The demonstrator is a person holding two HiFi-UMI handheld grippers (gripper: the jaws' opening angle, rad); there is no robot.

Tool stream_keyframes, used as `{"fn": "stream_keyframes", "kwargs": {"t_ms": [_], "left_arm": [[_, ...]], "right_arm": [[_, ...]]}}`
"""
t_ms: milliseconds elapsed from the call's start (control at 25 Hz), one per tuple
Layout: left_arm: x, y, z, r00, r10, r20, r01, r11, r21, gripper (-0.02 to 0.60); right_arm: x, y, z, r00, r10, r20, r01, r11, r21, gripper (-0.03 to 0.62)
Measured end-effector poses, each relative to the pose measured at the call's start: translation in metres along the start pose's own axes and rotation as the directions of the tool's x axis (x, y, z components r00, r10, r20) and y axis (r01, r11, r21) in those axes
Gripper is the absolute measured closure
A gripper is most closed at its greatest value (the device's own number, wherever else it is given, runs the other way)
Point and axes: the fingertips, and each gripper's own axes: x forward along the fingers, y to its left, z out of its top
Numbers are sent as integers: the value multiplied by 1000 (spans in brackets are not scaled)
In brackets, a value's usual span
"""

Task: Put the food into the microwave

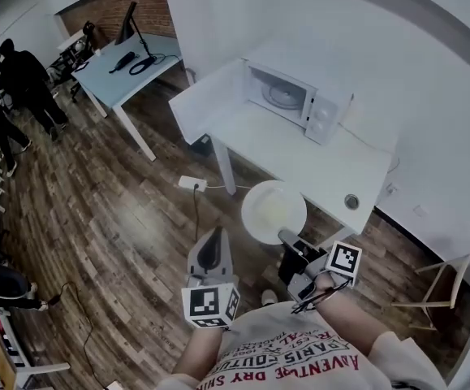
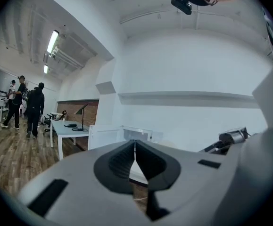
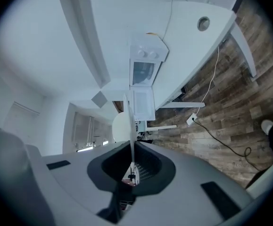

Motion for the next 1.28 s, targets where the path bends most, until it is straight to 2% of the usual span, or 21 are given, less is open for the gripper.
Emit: {"fn": "stream_keyframes", "kwargs": {"t_ms": [120,400,560,680,920,1080,1280], "left_arm": [[25,3,9,999,27,34,-27,1000,3,574],[82,20,6,1000,13,11,-13,1000,-8,574],[127,31,3,999,-46,-4,46,999,-18,574],[169,40,6,992,-129,-14,128,992,-17,574],[252,75,22,964,-263,-34,263,965,2,573],[299,97,32,924,-379,-57,381,924,31,574],[341,116,38,881,-466,-80,471,881,48,574]], "right_arm": [[17,2,30,1000,-3,2,3,1000,-13,574],[54,-2,72,999,-21,25,21,1000,-7,574],[80,-9,91,996,-54,65,54,999,9,574],[105,-7,108,990,-55,132,52,998,23,574],[167,1,143,962,-60,268,43,997,66,574],[204,8,157,924,-49,379,18,996,86,574],[244,10,172,891,-59,451,17,995,97,572]]}}
